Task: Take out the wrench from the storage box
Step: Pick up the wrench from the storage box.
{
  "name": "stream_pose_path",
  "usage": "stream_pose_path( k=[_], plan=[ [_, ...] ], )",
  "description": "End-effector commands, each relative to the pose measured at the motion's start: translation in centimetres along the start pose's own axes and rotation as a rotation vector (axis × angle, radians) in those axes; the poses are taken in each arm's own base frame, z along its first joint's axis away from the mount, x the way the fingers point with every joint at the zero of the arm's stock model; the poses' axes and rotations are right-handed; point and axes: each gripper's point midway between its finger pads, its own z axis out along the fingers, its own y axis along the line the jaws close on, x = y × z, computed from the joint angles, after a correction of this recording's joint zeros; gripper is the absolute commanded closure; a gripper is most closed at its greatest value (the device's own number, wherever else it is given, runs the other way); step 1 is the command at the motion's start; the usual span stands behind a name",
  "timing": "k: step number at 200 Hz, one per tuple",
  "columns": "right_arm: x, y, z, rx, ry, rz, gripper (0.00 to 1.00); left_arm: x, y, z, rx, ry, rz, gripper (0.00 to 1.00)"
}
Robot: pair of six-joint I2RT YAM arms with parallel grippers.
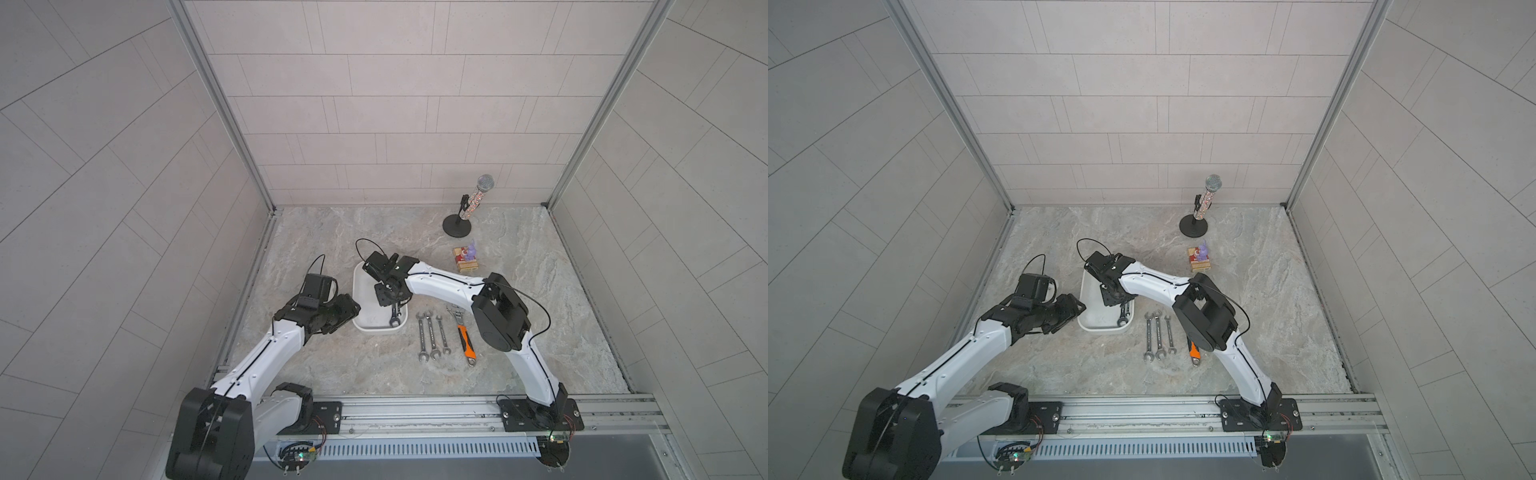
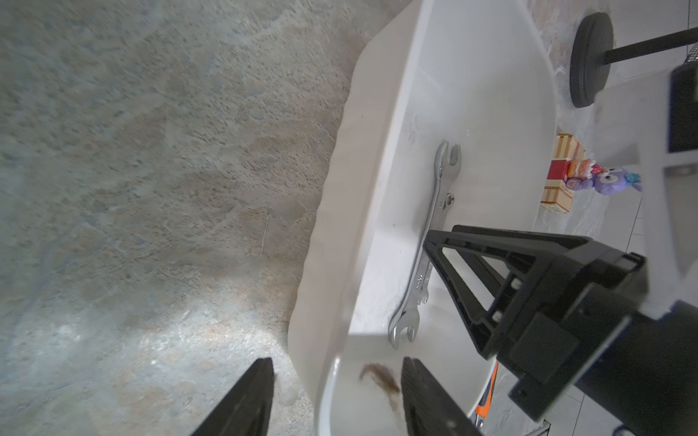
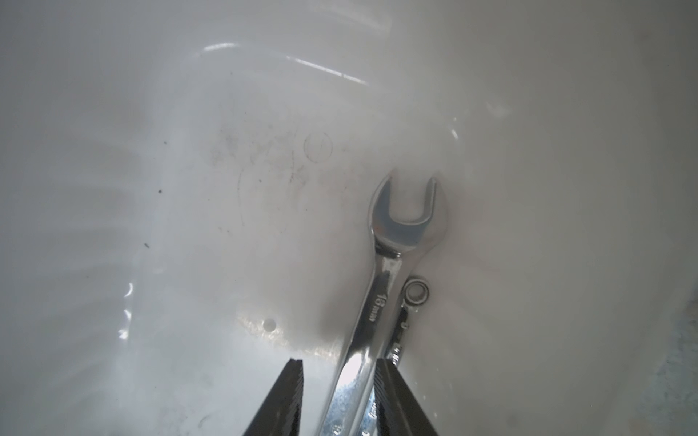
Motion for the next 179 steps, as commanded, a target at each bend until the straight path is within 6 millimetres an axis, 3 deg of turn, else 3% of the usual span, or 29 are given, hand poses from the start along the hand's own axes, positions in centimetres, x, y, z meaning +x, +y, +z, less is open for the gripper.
stream_pose_path(
  k=[1, 29, 91, 125, 179],
  plan=[
    [0.4, -0.7, 0.7, 0.039, 0.026, -0.011, 0.65, -0.1, 0.1, -0.4, -0.011, -0.013, 0.011, 0.40],
    [0.7, -0.6, 1.2, 0.034, 0.034, -0.006, 0.70, -0.1, 0.0, -0.3, -0.006, -0.012, 0.011, 0.40],
    [1.0, 0.2, 2.1, 0.002, 0.062, -0.022, 0.71, -0.1, 0.1, -0.2, -0.012, -0.014, 0.011, 0.40],
    [0.0, 1.2, 0.8, -0.032, 0.027, -0.049, 0.71, -0.1, 0.2, -0.2, -0.015, -0.014, 0.010, 0.40],
    [-1.9, -0.7, -0.3, 0.054, -0.052, 0.018, 0.60, -0.2, 0.1, -0.3, -0.012, -0.016, 0.014, 0.39]
  ],
)
